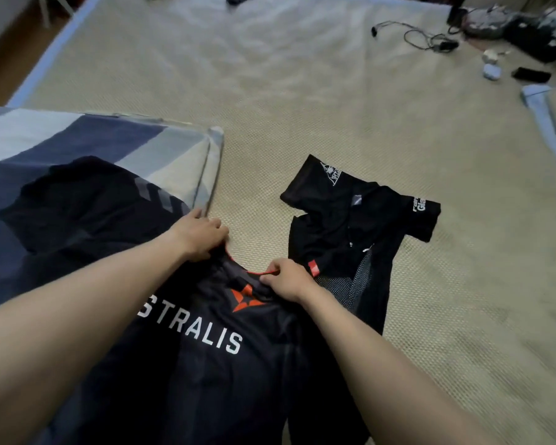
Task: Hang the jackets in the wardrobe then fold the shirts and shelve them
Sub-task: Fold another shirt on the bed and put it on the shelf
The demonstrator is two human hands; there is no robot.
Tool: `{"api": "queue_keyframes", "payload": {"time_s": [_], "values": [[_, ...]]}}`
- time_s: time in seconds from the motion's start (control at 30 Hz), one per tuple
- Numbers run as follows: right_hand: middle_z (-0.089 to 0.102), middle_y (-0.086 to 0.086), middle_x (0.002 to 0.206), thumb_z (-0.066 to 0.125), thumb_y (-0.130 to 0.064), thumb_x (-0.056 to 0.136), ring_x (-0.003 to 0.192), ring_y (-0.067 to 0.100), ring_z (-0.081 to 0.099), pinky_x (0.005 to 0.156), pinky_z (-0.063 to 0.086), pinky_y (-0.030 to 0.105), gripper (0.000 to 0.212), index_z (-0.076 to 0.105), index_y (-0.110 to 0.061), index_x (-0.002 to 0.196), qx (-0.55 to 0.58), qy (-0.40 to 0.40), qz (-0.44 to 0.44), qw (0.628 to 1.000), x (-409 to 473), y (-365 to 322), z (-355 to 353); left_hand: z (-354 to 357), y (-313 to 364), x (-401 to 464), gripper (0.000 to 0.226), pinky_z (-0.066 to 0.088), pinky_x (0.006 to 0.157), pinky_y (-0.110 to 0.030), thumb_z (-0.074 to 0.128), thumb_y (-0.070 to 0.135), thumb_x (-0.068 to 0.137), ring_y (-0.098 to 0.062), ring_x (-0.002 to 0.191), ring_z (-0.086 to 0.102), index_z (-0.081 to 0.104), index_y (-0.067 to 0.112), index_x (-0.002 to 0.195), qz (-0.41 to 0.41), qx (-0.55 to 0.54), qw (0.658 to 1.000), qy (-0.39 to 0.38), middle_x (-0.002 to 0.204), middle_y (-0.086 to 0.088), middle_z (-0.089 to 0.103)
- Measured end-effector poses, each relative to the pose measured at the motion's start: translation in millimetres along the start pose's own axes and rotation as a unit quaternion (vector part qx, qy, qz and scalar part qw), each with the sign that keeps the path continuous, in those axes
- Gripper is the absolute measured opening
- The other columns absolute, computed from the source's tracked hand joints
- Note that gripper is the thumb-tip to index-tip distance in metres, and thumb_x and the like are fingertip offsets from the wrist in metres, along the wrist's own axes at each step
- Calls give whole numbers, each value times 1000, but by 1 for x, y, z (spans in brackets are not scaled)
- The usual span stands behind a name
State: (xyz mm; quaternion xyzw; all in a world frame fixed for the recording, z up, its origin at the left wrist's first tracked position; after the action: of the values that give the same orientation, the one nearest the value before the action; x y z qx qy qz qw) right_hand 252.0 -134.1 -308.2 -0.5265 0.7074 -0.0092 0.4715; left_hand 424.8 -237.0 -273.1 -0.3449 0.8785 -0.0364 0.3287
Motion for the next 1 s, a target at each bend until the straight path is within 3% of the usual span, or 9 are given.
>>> {"api": "queue_keyframes", "payload": {"time_s": [0.17, 0.33, 0.47, 0.57, 0.63, 0.77, 0.83, 0.9, 1.0], "values": [[62, -4, 76, 80, -39, 82, 83, 16, 59, 72, 42, 27, 30, 60, -27, 63, 58, -11, 7, 998, -42, 5, -9, -7, 3, -21, 24, 40, 92, -38, 55, 42, 97, -24, 112, 62, 53, 24, 113, -21, -174, 985, 1, 120, 0, 66], [68, -11, 89, 83, -30, 76, 89, 11, 63, 73, 43, 27, 18, 66, -35, 71, 107, 131, -25, 985, -112, -17, -88, -75, -52, -81, 23, 45, 74, -36, 66, 37, 93, -20, 84, 57, 49, 25, 83, -67, -418, 902, 83, 84, 6, 62], [69, -13, 86, 81, -7, 74, 87, 1, 62, 79, 40, 20, 30, 65, -32, 77, 114, 218, -154, 957, -192, -72, -183, -180, -90, -150, 18, 41, 70, -33, 73, 27, 90, -13, 74, 53, 63, 12, 88, -49, -496, 848, 179, 76, 4, 59], [59, -9, 82, 81, 0, 75, 75, 11, 59, 71, 45, 22, 44, 61, -32, 98, 148, 262, -215, 929, -262, -113, -260, -264, -111, -210, 36, 49, 73, -36, 74, 46, 84, -15, 76, 61, 67, 12, 93, -55, -548, 803, 229, 82, -9, 69], [55, -7, 81, 83, -1, 76, 68, 11, 57, 68, 46, 27, 48, 61, -25, 112, 168, 289, -248, 909, -311, -134, -313, -320, -119, -255, 36, 50, 69, -35, 75, 45, 86, -14, 73, 61, 69, 10, 89, -59, -546, 790, 273, 81, -11, 69], [60, -11, 66, 77, -6, 87, 59, -1, 51, 63, 42, 22, 9, 75, -3, 96, 123, 320, -339, 876, -411, -165, -397, -424, -118, -351, 33, 40, 61, -28, 72, 43, 88, -8, 66, 54, 67, 11, 80, -78, -480, 789, 376, 71, -8, 61], [64, -12, 68, 74, -2, 89, 60, -8, 55, 64, 46, 11, 7, 75, -5, 95, 129, 330, -368, 860, -458, -173, -427, -465, -112, -391, 35, 38, 60, -26, 70, 47, 88, -1, 61, 50, 64, 15, 76, -87, -441, 784, 428, 67, -2, 58], [71, -3, 79, 74, -6, 90, 73, -2, 63, 74, 52, 17, 11, 74, -16, 92, 132, 332, -390, 848, -501, -181, -448, -501, -101, -424, 31, 36, 57, -19, 68, 46, 90, 1, 59, 51, 64, 19, 75, -91, -412, 779, 465, 68, 1, 59], [74, -4, 81, 74, -12, 92, 71, 1, 68, 67, 53, 16, 8, 74, -19, 95, 132, 315, -411, 845, -558, -190, -471, -542, -84, -468, 30, 38, 57, -16, 67, 48, 91, -2, 64, 55, 69, 19, 85, -77, -395, 767, 500, 75, 2, 65]]}}
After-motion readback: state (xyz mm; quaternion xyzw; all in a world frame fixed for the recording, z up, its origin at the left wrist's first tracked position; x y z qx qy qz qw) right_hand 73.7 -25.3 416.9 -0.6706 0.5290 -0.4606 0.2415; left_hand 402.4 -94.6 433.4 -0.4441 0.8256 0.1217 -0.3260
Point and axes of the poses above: each hand's wrist, its own x-axis towards the middle knuckle, its own z-axis out of the palm, y = z × x, the point moved 5 cm from there along x, towards the middle knuckle
